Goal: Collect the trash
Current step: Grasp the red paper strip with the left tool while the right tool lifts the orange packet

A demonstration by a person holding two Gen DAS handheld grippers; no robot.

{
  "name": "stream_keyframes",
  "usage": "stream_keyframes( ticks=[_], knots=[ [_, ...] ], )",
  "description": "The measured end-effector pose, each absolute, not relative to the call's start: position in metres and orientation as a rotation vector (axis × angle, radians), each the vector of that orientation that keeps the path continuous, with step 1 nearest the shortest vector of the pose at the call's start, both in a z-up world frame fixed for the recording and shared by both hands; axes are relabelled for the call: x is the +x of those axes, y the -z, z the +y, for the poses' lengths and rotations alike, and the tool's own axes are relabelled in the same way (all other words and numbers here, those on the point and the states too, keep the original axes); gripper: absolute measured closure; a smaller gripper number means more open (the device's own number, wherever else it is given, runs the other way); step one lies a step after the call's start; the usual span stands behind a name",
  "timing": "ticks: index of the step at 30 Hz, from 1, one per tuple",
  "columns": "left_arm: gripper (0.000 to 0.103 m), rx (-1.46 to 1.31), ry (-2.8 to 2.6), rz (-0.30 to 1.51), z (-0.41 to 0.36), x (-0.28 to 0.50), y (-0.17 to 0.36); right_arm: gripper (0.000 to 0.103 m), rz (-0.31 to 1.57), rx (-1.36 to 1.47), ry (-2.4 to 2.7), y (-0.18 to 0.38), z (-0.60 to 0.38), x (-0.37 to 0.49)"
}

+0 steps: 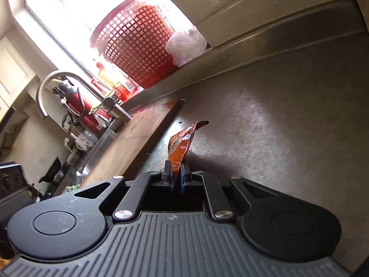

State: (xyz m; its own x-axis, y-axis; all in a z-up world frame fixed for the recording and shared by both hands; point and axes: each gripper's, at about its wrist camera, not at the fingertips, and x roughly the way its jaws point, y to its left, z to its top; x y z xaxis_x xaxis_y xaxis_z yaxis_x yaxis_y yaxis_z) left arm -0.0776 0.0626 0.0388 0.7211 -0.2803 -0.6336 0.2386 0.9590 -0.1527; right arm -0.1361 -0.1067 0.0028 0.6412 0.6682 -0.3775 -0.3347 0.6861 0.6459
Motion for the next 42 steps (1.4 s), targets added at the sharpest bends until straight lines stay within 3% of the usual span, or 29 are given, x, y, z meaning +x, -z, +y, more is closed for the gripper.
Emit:
stream_keyframes(
  ticks=[9,14,18,26,31,42],
  knots=[
    [0.025,0.104,0.202,0.757,0.086,-0.147,-0.064,0.095,0.606,0.470,-0.558,-0.006,-0.093,-0.139],
    [0.025,0.179,0.179,0.862,0.091,-0.175,-0.046,0.097,0.556,0.520,-0.562,-0.005,-0.104,-0.141],
    [0.030,0.159,0.146,0.897,0.093,-0.178,-0.032,0.097,0.534,0.564,-0.575,-0.005,-0.109,-0.141],
    [0.057,0.101,0.111,0.868,0.084,-0.180,-0.031,0.099,0.513,0.604,-0.617,-0.006,-0.110,-0.144],
    [0.079,0.083,0.048,0.847,0.083,-0.182,-0.033,0.099,0.521,0.602,-0.648,-0.008,-0.104,-0.143],
    [0.086,-0.172,-0.107,0.762,0.116,-0.195,-0.064,0.099,0.522,0.711,-0.732,-0.009,-0.114,-0.136]
  ],
)
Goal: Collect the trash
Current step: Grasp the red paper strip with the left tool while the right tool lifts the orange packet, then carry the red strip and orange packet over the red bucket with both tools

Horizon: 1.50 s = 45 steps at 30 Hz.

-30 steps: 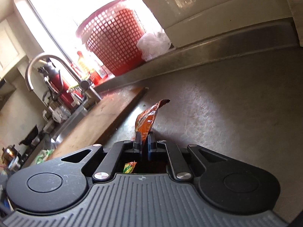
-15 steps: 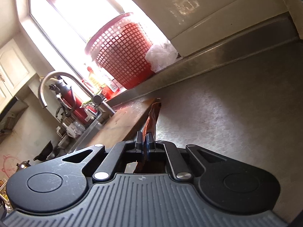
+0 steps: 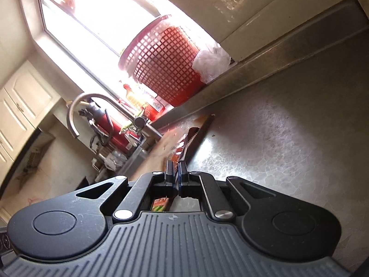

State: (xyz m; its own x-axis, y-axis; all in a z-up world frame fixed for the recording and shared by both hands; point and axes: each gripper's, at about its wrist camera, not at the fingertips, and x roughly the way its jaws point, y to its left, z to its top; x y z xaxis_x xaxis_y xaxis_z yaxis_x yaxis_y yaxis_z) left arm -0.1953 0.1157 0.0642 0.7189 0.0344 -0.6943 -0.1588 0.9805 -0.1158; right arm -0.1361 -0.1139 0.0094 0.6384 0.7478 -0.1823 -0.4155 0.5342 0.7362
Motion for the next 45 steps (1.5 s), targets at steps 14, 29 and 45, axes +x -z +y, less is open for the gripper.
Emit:
stream_keyframes(
  ticks=[14,29,45],
  knots=[
    [0.088,-0.318,-0.141,0.763,0.137,-0.164,-0.046,0.098,0.666,0.629,-0.814,0.000,-0.096,-0.134],
    [0.089,-0.296,-0.147,0.770,0.123,-0.154,-0.035,0.067,0.760,0.553,-0.879,0.004,-0.056,-0.144],
    [0.093,-0.184,-0.264,0.763,0.133,-0.191,-0.052,0.097,0.623,0.378,-0.765,-0.009,-0.021,-0.159]
  ],
)
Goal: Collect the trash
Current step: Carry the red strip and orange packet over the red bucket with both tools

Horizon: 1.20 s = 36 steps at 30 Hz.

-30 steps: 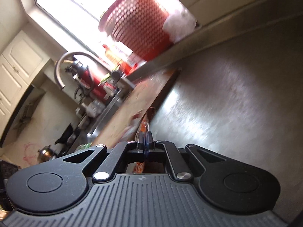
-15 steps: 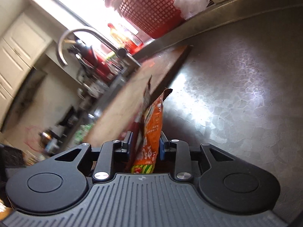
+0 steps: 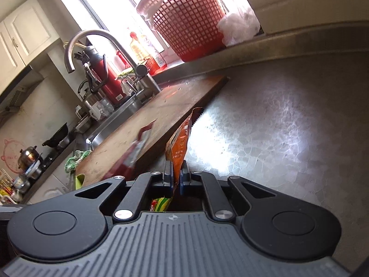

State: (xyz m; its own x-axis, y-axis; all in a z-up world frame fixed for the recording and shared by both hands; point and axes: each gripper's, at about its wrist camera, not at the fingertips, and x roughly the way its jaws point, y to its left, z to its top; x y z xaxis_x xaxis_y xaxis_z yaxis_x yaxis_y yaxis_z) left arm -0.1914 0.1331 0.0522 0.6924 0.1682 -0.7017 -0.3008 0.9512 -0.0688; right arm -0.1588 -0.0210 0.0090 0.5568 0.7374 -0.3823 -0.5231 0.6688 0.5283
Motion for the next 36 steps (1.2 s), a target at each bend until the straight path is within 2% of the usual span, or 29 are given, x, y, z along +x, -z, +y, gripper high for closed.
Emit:
stream_keyframes(
  ticks=[16,36],
  knots=[
    [0.093,-0.141,-0.407,0.739,0.217,-0.276,-0.068,0.097,0.492,0.310,-0.558,-0.017,-0.017,-0.179],
    [0.092,-0.177,-0.574,0.755,0.296,-0.350,-0.049,0.099,0.564,0.203,-0.825,-0.063,0.100,-0.235]
  ],
)
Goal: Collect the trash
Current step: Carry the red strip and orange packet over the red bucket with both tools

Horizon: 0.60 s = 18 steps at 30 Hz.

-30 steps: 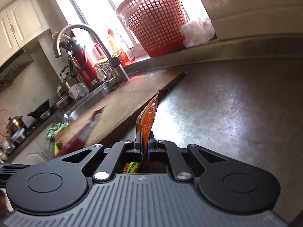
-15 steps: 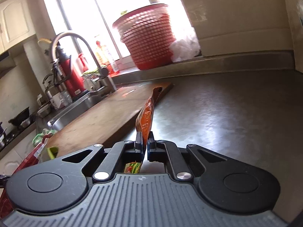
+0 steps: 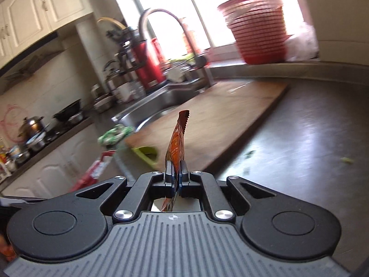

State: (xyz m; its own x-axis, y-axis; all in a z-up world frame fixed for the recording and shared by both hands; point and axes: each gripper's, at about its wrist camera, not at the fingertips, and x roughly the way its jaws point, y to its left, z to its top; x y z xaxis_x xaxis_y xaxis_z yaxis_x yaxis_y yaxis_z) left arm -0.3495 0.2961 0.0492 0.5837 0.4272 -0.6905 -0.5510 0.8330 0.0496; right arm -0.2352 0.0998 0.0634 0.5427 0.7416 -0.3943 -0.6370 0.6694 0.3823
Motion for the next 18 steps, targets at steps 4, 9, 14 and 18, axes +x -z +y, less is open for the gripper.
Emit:
stream_keyframes(
  ticks=[4,9,14,18],
  knots=[
    [0.092,-0.199,-0.593,0.755,0.310,-0.359,-0.045,0.099,0.597,0.216,-0.876,-0.070,0.123,-0.232],
    [0.092,-0.221,-0.596,0.753,0.324,-0.367,-0.040,0.099,0.611,0.191,-0.923,-0.075,0.151,-0.227],
    [0.092,-0.245,-0.591,0.754,0.335,-0.372,-0.033,0.099,0.614,0.143,-0.963,-0.078,0.176,-0.227],
    [0.092,-0.257,-0.580,0.755,0.342,-0.375,-0.027,0.099,0.622,0.116,-0.989,-0.075,0.188,-0.229]
  ],
)
